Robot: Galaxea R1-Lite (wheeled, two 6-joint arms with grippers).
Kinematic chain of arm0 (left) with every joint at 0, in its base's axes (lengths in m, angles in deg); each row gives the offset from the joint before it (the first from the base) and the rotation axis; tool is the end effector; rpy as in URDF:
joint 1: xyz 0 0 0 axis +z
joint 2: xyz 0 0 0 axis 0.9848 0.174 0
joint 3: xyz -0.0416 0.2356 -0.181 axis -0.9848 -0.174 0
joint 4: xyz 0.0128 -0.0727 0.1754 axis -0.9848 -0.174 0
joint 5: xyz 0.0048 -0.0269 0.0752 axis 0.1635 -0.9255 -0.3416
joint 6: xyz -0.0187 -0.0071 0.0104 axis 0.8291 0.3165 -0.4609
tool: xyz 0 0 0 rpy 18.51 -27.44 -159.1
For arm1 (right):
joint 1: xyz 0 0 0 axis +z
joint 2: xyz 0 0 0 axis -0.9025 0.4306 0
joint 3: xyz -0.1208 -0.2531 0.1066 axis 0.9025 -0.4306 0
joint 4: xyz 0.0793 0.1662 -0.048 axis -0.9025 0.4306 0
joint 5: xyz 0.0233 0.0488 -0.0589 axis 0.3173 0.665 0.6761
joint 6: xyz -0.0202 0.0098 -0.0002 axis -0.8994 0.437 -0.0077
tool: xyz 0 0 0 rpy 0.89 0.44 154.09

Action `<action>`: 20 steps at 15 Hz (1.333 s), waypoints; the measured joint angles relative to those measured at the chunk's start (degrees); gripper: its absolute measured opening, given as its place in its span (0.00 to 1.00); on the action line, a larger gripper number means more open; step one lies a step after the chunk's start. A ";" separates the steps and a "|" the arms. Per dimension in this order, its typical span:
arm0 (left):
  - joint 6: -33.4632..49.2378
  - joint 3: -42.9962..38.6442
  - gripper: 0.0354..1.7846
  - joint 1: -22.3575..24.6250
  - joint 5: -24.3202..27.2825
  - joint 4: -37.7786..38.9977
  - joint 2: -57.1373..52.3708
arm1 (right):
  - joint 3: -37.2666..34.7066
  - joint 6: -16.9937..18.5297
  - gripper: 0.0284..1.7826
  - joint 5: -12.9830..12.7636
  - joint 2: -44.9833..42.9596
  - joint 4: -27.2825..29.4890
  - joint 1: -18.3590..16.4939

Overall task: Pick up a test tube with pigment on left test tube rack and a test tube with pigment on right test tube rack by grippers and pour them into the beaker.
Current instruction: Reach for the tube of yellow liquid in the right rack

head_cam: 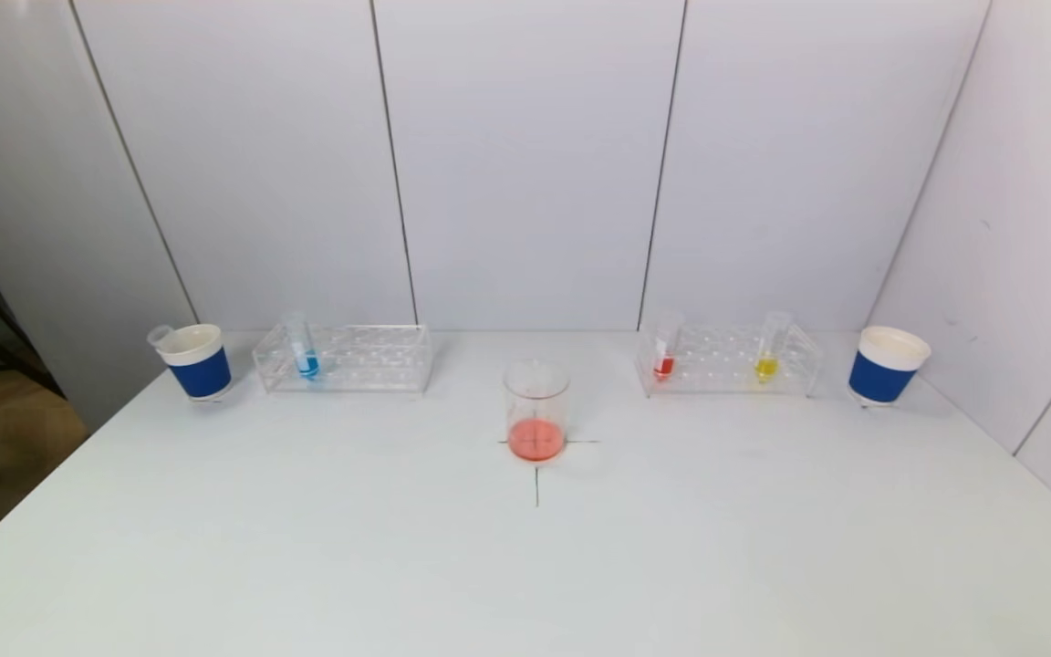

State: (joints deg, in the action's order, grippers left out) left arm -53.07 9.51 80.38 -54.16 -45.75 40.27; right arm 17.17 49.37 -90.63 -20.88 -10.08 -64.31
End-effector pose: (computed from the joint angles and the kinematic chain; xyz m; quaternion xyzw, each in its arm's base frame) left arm -0.0446 -0.0028 0.1180 0.0333 0.0545 -0.0549 0.9964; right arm -0.0230 -0.0005 0.0765 0.0245 -0.0061 -0.0090 0.9996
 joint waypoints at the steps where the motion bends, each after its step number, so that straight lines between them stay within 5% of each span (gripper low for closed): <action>1: -0.02 -1.05 0.99 -0.18 -0.44 -0.09 -1.11 | 0.00 0.00 1.00 0.00 0.00 0.00 0.02; 10: 1.72 -15.48 0.99 -0.33 -2.27 22.71 -3.19 | 0.00 0.00 1.00 -0.02 0.00 0.00 0.02; 13: 1.61 -16.09 0.99 -0.30 -7.22 20.25 -3.19 | 0.00 0.00 1.00 0.00 0.00 0.00 -0.02; 20: 2.84 -16.18 0.99 -0.27 -6.50 19.41 -3.19 | 0.00 0.00 1.00 0.00 0.00 0.00 0.00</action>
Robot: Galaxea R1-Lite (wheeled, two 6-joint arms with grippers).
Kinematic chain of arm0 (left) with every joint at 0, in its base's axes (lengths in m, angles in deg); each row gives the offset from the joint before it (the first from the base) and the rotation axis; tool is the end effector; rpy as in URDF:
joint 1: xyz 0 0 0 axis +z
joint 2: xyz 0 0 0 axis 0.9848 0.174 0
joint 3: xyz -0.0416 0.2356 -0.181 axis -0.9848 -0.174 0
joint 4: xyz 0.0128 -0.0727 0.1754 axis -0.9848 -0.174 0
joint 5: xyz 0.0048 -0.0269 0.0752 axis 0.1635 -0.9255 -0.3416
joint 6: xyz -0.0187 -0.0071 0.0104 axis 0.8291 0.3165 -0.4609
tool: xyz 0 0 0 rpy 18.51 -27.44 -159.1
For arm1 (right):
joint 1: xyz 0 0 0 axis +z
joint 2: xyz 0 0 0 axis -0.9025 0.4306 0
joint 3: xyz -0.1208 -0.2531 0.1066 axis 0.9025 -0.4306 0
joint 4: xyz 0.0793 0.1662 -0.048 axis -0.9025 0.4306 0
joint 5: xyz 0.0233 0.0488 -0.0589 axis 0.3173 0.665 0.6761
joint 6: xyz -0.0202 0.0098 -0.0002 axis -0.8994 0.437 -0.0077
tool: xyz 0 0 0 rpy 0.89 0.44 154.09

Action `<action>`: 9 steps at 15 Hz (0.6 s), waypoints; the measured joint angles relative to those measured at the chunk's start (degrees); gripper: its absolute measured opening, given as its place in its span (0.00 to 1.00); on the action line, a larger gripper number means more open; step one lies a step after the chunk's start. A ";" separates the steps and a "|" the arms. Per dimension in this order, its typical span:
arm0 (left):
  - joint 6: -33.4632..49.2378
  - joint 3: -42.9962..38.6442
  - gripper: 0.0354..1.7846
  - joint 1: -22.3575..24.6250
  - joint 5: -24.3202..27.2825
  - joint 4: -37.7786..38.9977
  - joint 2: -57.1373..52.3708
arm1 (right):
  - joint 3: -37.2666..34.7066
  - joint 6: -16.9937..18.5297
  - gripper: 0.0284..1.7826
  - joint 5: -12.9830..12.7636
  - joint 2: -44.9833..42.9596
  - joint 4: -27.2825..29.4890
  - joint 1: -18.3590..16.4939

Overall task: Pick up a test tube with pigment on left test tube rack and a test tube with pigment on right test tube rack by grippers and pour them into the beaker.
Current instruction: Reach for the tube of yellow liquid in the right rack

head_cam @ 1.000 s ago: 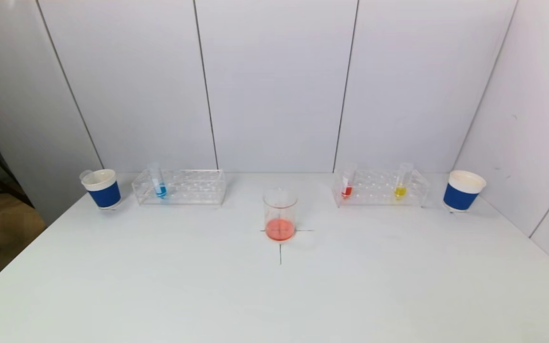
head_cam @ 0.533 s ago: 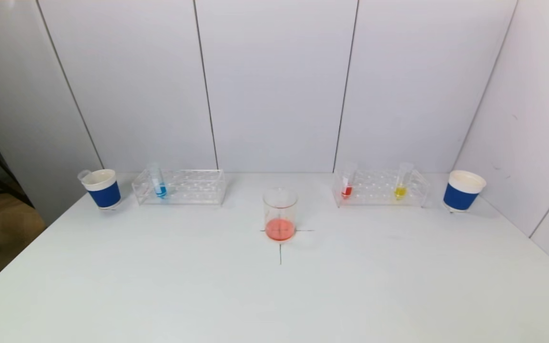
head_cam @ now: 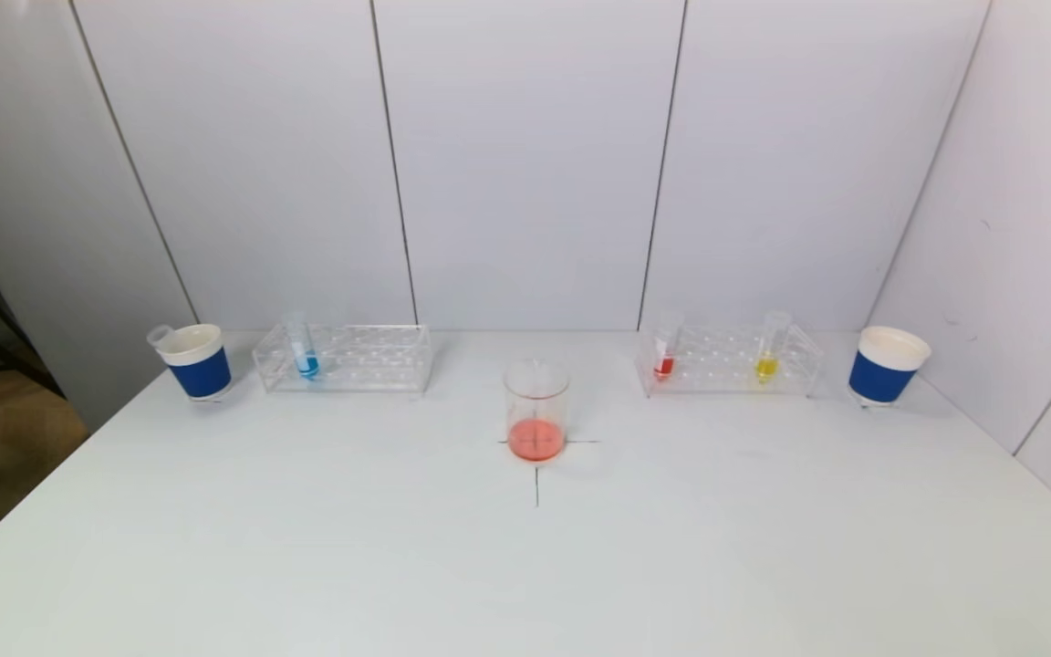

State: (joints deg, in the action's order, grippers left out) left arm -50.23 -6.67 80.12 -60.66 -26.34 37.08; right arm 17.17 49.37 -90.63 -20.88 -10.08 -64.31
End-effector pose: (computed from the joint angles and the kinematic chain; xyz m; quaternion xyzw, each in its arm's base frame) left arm -0.0228 0.0000 0.0754 0.0120 0.0006 0.0015 0.9999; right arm -0.0230 -0.0005 0.0765 0.0245 -0.0061 -0.0090 0.9996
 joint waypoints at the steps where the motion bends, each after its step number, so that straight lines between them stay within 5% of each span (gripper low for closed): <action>1: 0.00 0.00 0.99 0.00 0.00 0.02 0.00 | 0.00 -0.02 1.00 0.00 0.00 0.00 0.00; 9: 0.00 0.00 0.99 0.00 0.02 0.04 0.02 | 0.00 -0.02 1.00 0.00 0.00 0.02 -0.02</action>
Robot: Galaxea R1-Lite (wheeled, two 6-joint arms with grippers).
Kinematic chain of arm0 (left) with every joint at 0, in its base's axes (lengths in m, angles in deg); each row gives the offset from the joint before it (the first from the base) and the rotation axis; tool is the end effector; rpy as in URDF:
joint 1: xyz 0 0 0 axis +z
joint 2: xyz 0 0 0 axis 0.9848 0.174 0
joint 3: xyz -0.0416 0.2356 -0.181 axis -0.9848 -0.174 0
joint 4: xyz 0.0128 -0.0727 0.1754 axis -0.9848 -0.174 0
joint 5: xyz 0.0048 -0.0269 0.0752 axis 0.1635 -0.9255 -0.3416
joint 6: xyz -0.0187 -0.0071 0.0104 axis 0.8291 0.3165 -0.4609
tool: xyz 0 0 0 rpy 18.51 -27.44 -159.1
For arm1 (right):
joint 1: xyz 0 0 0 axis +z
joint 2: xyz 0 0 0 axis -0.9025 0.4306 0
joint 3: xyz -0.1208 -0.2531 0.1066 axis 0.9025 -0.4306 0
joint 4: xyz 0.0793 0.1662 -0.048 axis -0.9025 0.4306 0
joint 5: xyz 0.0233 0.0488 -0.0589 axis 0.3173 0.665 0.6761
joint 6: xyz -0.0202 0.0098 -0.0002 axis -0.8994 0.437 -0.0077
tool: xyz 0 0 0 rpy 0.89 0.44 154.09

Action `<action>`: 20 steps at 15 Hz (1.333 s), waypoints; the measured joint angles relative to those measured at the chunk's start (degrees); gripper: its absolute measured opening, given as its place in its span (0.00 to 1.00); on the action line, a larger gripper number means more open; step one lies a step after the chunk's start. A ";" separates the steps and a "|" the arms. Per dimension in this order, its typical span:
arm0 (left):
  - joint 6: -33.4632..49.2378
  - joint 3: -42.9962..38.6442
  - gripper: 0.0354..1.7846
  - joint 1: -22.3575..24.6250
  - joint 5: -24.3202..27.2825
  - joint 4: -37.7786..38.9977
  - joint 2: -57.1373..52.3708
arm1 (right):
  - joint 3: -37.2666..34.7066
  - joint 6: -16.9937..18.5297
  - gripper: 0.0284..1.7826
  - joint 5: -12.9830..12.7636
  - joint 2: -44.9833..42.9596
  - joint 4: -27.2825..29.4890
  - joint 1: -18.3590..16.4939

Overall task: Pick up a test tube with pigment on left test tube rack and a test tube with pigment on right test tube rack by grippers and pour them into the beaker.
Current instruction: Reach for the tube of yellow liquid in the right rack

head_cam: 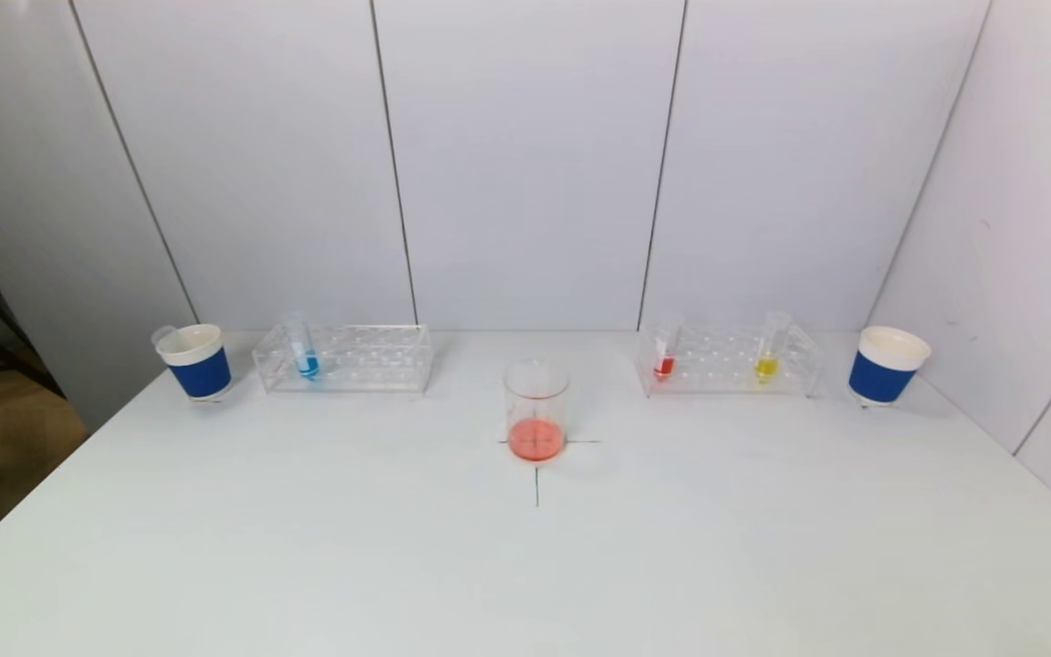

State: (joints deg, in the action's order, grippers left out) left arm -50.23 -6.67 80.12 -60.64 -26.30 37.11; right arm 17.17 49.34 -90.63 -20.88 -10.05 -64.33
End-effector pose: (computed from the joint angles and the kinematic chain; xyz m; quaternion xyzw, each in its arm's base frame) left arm -0.0228 0.0000 0.0755 0.0120 0.0005 0.0013 0.9999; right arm -0.0230 -0.0005 0.0765 0.0243 -0.0058 -0.0091 0.9996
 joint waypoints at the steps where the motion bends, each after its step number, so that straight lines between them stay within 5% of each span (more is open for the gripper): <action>1: -0.02 0.00 0.99 0.00 -0.02 0.02 0.00 | 0.00 0.02 1.00 0.00 0.00 -0.02 0.02; 16: -0.02 -0.05 0.99 -0.02 0.00 0.10 0.00 | 0.24 -1.62 1.00 0.18 0.00 -0.79 0.05; 20: 0.00 -0.05 0.99 -0.02 0.00 0.10 0.00 | 8.68 -2.12 1.00 4.62 1.76 2.46 0.11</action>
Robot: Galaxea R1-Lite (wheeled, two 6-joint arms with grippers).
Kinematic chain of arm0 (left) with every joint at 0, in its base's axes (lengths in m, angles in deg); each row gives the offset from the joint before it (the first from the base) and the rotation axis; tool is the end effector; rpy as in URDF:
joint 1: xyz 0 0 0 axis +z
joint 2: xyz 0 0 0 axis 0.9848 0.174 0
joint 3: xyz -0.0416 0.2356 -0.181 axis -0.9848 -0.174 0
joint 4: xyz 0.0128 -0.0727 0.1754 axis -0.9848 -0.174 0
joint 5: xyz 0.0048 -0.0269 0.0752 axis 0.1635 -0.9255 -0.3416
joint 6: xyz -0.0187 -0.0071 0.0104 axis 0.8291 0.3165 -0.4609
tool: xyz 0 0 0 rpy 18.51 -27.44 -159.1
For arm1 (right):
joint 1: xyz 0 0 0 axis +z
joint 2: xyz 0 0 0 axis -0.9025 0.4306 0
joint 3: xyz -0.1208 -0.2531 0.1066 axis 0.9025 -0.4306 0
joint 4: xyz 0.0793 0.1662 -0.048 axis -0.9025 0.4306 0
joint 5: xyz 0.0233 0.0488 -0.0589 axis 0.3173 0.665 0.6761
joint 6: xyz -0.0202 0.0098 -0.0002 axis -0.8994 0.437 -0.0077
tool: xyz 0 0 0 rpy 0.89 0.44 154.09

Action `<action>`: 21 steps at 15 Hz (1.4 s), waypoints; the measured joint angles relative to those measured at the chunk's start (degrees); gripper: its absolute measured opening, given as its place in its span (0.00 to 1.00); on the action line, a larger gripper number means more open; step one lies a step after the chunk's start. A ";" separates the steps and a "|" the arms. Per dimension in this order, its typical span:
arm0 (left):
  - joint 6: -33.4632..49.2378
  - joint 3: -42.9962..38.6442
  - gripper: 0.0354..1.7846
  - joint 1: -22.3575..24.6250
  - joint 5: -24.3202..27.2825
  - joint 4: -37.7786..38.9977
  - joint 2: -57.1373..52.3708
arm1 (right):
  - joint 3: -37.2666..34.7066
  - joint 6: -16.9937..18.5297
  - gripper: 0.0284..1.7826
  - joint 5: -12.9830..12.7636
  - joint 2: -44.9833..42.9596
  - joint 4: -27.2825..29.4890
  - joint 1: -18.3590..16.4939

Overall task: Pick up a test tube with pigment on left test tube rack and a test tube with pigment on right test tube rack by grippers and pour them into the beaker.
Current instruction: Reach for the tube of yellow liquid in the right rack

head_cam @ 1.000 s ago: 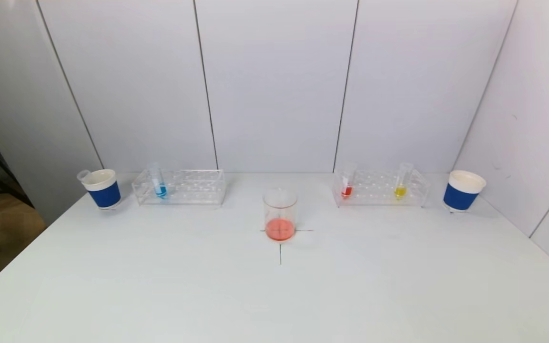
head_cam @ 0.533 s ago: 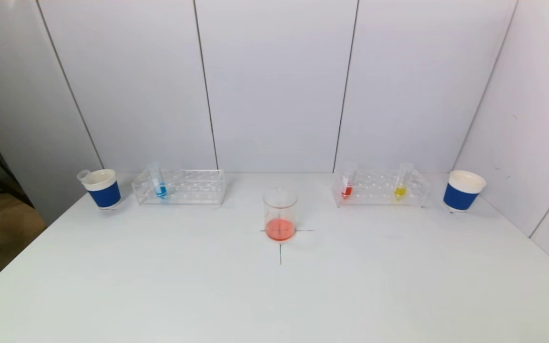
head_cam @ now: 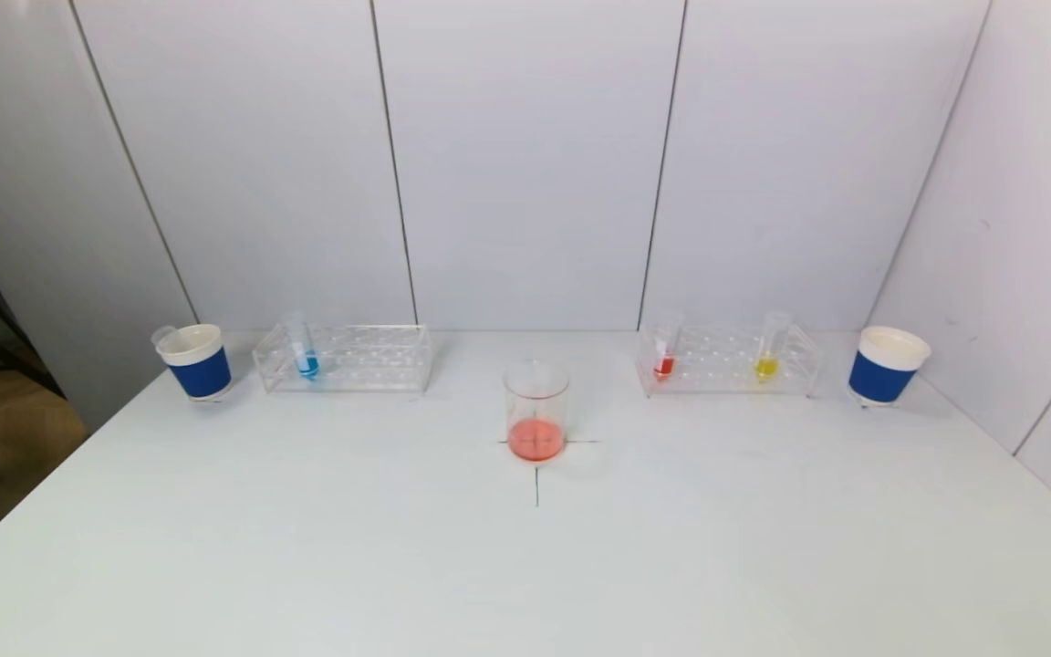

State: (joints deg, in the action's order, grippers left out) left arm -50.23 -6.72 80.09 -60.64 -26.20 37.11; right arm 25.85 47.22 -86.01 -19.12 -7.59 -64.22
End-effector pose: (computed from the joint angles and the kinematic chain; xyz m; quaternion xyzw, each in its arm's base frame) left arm -0.0227 0.0000 0.0755 0.0120 0.0001 0.0010 0.9999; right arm -0.0337 0.0012 0.1141 0.0045 -0.0443 0.0322 0.9985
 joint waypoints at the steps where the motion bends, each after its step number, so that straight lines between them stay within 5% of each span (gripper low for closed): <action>1: -0.02 0.00 0.99 0.00 0.00 0.00 0.00 | 3.00 -0.04 1.00 0.35 1.60 1.11 0.04; 12: 0.01 0.00 0.99 0.02 0.00 0.00 0.00 | 34.01 -0.50 1.00 0.27 37.73 -3.12 0.00; 21: 0.00 0.02 0.99 0.02 0.00 0.00 0.02 | 36.28 -0.37 1.00 -1.68 67.11 -22.50 0.30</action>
State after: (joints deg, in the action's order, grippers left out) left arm -50.23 -6.69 80.12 -60.64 -26.20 37.13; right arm 62.13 46.85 -87.70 47.98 -30.09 -63.92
